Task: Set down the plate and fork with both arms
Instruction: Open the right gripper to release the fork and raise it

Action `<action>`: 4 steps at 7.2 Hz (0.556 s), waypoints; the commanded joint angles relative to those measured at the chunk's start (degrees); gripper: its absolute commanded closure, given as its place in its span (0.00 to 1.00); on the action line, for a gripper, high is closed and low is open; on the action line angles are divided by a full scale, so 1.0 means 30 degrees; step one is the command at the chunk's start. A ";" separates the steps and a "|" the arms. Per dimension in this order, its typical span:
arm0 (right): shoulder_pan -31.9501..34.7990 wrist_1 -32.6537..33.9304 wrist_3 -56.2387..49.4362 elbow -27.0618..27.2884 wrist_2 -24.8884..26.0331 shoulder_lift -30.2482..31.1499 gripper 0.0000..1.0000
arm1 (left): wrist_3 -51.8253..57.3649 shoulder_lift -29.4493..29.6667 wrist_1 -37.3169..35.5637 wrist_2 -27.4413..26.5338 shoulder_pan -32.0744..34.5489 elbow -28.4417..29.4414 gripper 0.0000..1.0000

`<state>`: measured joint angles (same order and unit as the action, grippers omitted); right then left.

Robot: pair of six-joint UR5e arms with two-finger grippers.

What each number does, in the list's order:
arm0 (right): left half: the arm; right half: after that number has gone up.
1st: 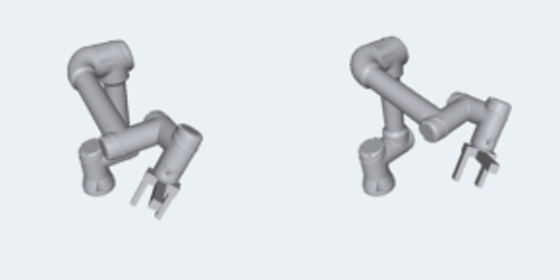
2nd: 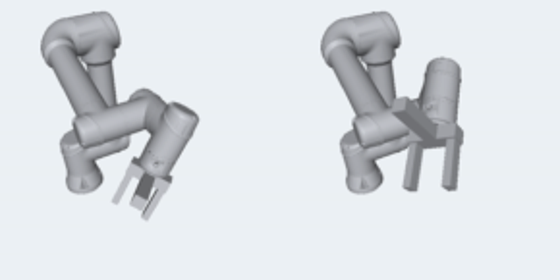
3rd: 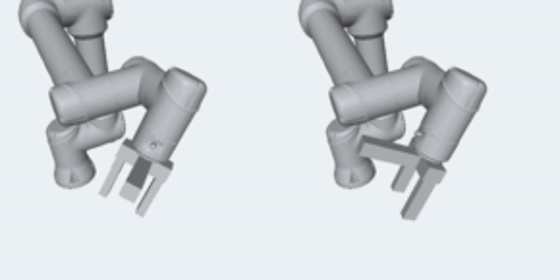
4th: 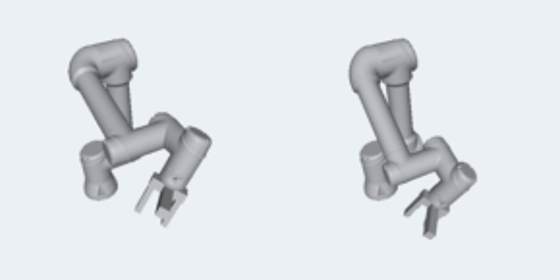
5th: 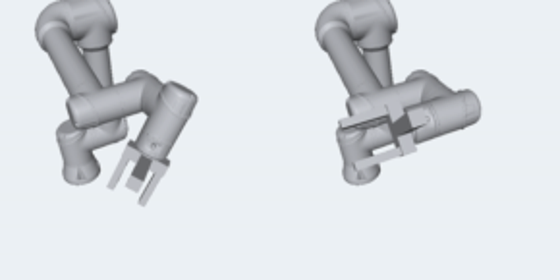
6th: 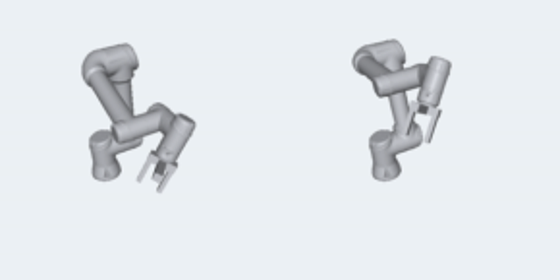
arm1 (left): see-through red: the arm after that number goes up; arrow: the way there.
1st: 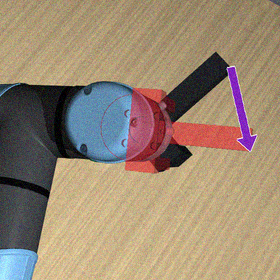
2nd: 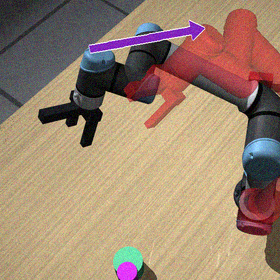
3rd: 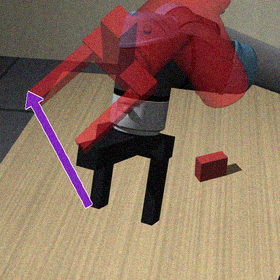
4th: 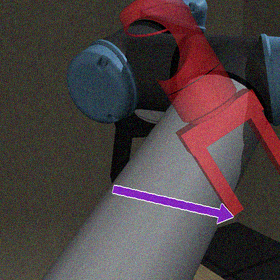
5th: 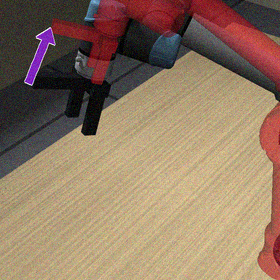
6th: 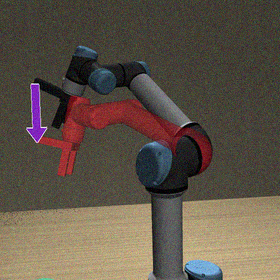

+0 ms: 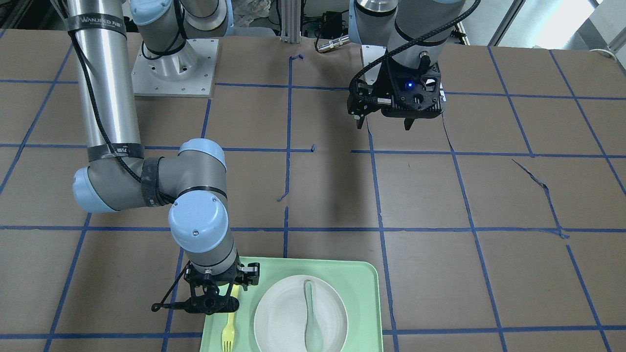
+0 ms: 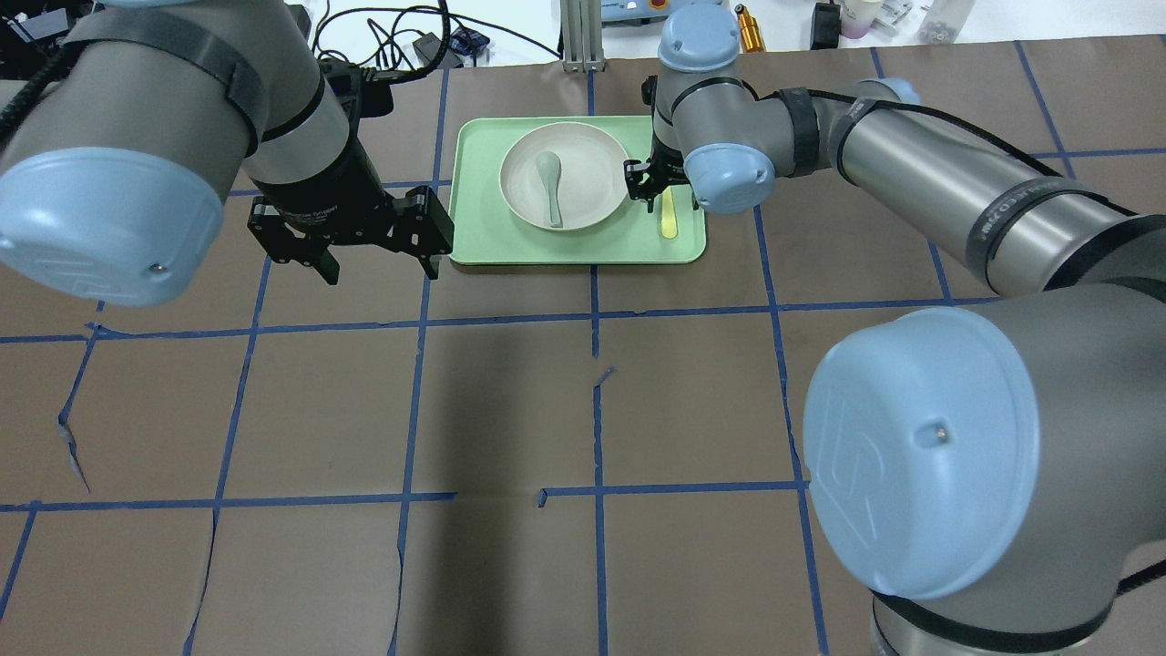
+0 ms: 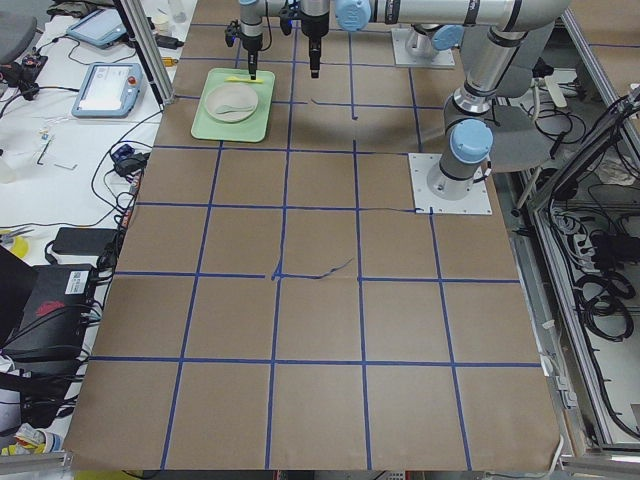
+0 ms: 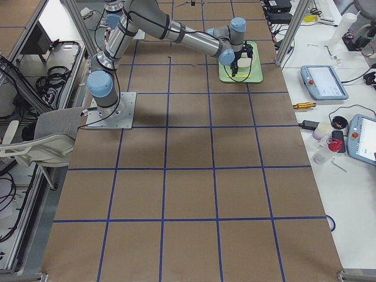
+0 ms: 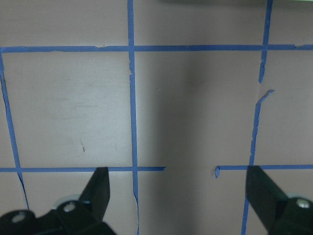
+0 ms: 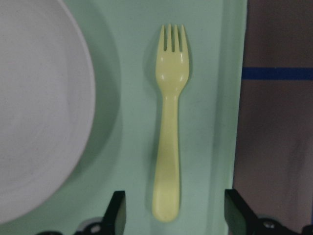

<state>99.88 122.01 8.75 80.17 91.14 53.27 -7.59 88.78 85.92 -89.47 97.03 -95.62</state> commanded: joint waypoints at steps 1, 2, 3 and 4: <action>-0.0187 -0.5110 -0.0016 0.0026 0.0293 0.3962 0.00 | 0.0011 -0.0061 0.0013 0.0000 0.0000 -0.0001 0.00; -0.0217 -0.5511 0.0013 0.0054 0.0294 0.5895 0.00 | -0.0018 -0.0091 0.0100 0.0000 0.0000 0.0028 0.00; -0.0391 -0.6675 -0.0016 0.0171 0.0294 0.7423 0.00 | -0.0047 -0.0149 0.0217 0.0000 0.0000 0.0028 0.00; -0.0393 -0.8369 0.0013 0.0259 0.0265 0.8656 0.00 | -0.0047 -0.0237 0.0247 -0.0029 0.0000 0.0086 0.00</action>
<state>98.90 102.43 8.74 80.62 91.98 73.95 -7.69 88.34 86.44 -89.49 97.03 -95.49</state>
